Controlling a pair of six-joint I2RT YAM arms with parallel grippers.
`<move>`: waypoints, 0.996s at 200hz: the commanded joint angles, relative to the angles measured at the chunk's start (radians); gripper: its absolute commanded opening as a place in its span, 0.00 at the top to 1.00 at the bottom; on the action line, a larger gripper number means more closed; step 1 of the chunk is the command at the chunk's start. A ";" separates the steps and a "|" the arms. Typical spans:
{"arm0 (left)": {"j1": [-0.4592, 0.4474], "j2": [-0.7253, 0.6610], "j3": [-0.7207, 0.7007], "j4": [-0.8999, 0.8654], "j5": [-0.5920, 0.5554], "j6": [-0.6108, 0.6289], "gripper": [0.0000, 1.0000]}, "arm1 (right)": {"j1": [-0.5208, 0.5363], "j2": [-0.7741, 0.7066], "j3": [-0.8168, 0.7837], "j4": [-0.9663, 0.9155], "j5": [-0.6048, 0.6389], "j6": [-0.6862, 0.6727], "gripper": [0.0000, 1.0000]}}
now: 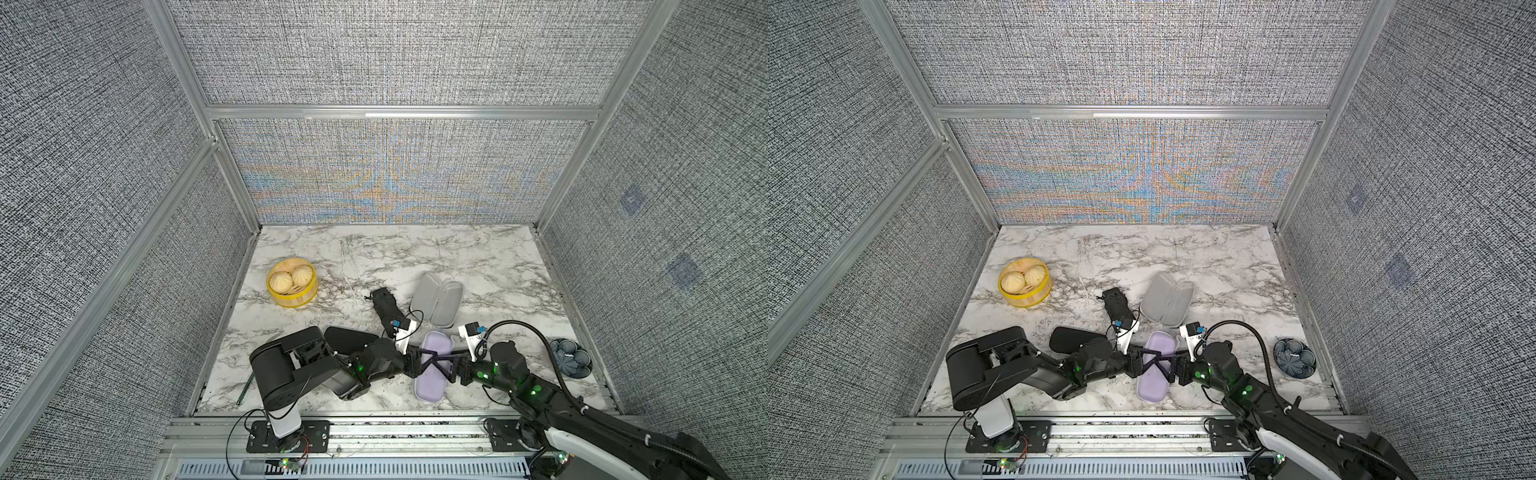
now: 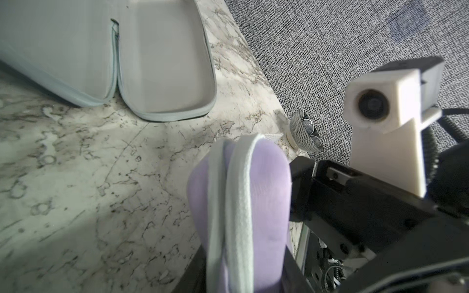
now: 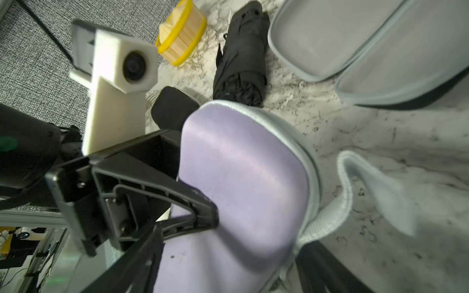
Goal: Put umbrellas into zippered umbrella sleeves
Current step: Pick up the umbrella sleeve at the center of the board.
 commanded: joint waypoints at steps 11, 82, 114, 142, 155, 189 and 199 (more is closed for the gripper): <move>0.029 -0.060 -0.005 -0.047 0.070 0.026 1.00 | -0.018 -0.134 0.004 -0.137 0.091 -0.053 0.12; 0.093 -0.333 0.074 -0.418 0.141 0.133 1.00 | -0.059 -0.235 -0.041 -0.102 0.053 -0.246 0.32; 0.099 -0.513 0.109 -0.680 0.020 0.187 1.00 | -0.059 -0.323 -0.044 -0.086 0.009 -0.327 0.34; 0.102 -0.583 0.132 -0.784 -0.026 0.197 1.00 | -0.056 -0.334 -0.039 -0.037 -0.035 -0.403 0.39; 0.112 -0.604 0.138 -0.801 0.002 0.201 1.00 | -0.042 -0.296 -0.063 0.079 -0.083 -0.453 0.51; 0.127 -0.681 0.171 -0.890 0.042 0.217 1.00 | 0.043 -0.238 -0.094 0.243 0.004 -0.626 0.51; 0.131 -0.684 0.179 -0.900 0.062 0.219 1.00 | 0.064 -0.226 -0.084 0.248 0.011 -0.666 0.50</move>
